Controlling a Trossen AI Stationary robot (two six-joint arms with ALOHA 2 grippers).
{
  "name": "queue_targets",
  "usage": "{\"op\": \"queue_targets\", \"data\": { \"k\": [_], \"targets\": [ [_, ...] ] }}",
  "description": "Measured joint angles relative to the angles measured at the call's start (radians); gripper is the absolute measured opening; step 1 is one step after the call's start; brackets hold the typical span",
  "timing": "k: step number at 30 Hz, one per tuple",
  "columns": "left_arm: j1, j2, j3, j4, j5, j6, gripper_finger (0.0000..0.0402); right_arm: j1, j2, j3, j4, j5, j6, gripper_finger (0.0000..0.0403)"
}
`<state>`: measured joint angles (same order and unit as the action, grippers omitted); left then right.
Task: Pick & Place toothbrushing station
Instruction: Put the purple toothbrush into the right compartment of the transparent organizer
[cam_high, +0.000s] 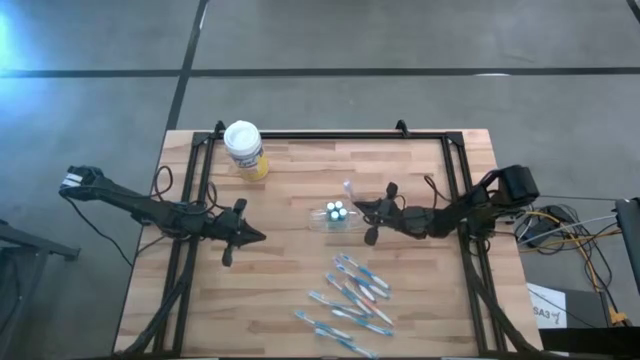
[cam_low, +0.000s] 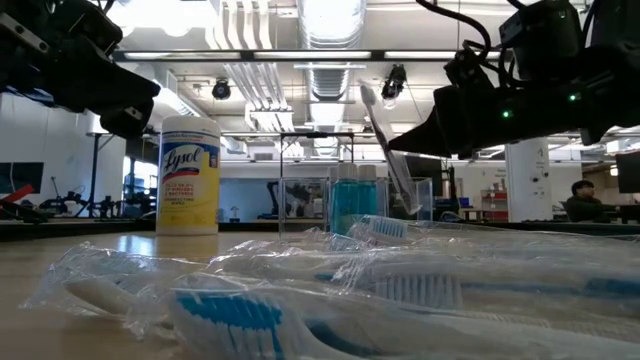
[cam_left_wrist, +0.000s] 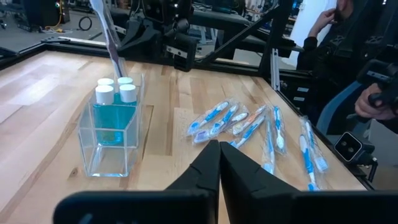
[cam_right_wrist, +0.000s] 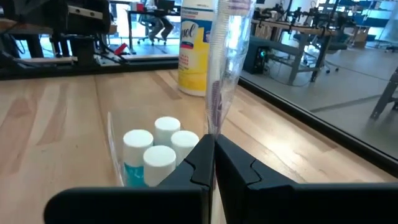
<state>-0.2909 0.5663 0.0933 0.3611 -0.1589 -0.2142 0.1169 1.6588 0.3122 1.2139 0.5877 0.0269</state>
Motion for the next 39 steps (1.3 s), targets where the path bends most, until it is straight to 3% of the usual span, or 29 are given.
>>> {"op": "queue_targets", "data": {
  "k": [34, 39],
  "targets": [
    [0.000, 0.000, 0.000, -0.001, 0.000, 0.001, 0.0012, 0.000, 0.012, 0.000, -0.056, 0.002, 0.127, 0.0009],
    [0.000, 0.000, 0.000, -0.002, 0.000, 0.001, 0.0007, 0.000, 0.012, 0.000, -0.056, -0.028, 0.138, 0.0034]
  ]
}}
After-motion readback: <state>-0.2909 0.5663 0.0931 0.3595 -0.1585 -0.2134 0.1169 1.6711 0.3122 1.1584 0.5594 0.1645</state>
